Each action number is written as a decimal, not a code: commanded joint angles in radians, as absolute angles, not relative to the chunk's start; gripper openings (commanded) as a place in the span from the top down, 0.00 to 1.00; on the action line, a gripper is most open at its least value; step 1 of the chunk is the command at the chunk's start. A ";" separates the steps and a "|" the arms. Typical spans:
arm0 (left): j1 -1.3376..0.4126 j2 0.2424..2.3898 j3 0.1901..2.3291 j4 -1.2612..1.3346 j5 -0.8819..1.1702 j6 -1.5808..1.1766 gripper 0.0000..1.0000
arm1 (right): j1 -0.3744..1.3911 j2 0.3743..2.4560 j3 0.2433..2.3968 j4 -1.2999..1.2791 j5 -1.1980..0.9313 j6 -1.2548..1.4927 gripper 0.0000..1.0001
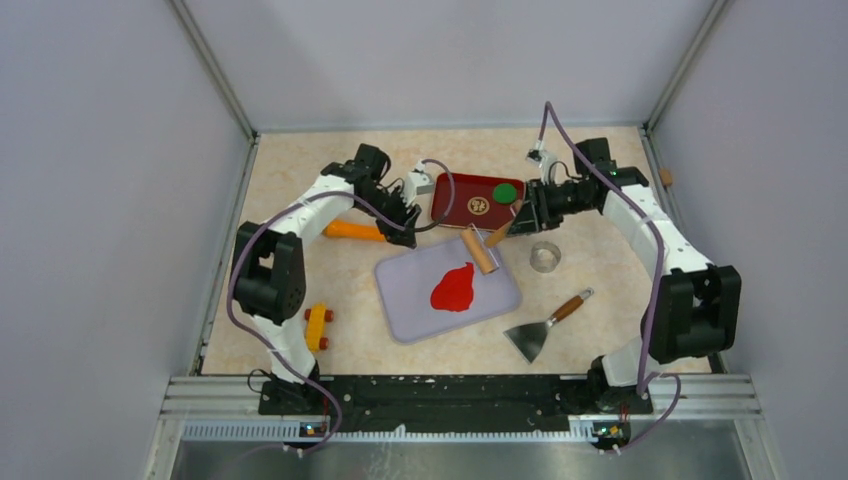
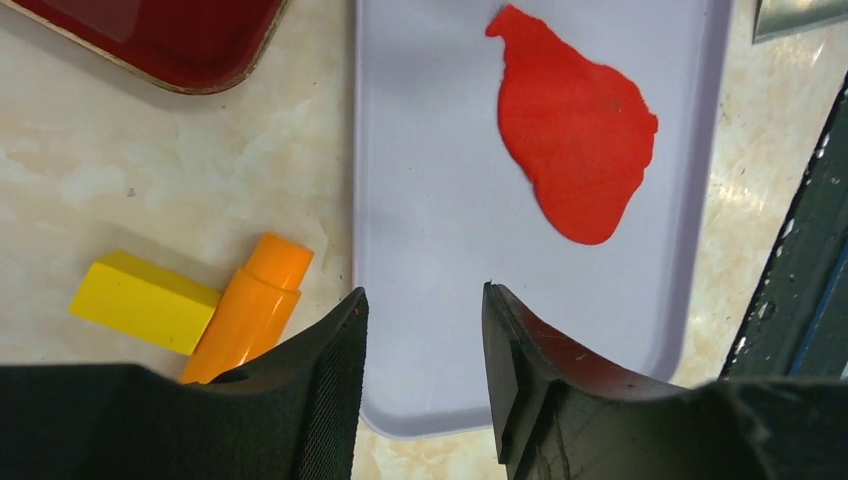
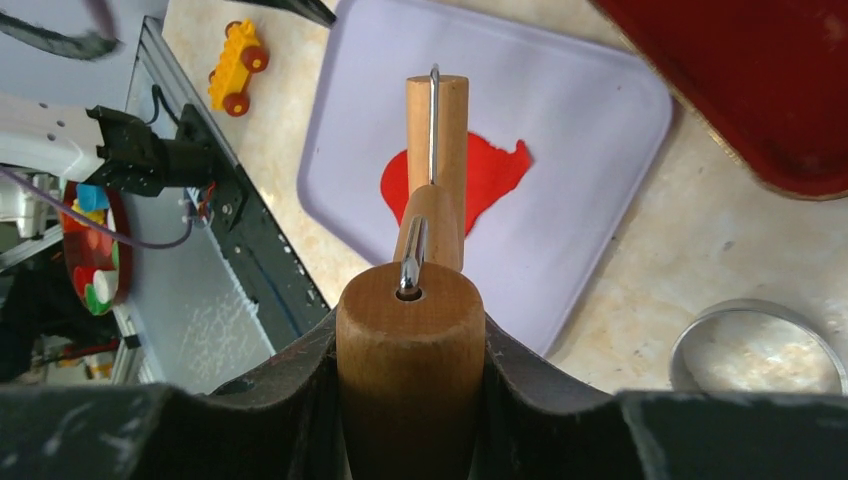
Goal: Roll out the dumpling wrappers from the dough
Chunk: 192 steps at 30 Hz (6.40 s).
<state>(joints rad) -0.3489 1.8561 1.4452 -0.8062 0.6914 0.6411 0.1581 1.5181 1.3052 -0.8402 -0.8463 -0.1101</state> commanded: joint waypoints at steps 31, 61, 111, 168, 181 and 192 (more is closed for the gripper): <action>-0.291 1.668 0.955 -0.481 0.415 -0.233 0.53 | 0.429 1.831 1.033 -0.617 -0.437 0.038 1.00; -0.283 1.608 1.130 -0.612 0.504 0.060 0.54 | 0.361 1.729 1.494 -1.171 -0.872 -0.520 1.00; -0.750 1.335 0.723 0.245 0.471 0.446 0.40 | 0.356 1.797 1.381 -0.896 -1.020 -0.016 1.00; -0.888 1.978 1.111 0.488 0.625 0.243 1.00 | 0.195 1.625 1.139 -0.951 -0.584 0.059 1.00; -0.880 1.919 1.299 0.331 0.696 0.309 1.00 | 0.087 1.555 1.324 -1.119 -0.769 -0.148 1.00; -0.818 1.701 1.137 0.035 0.666 0.423 1.00 | 0.202 1.690 1.359 -1.017 -0.783 -0.046 1.00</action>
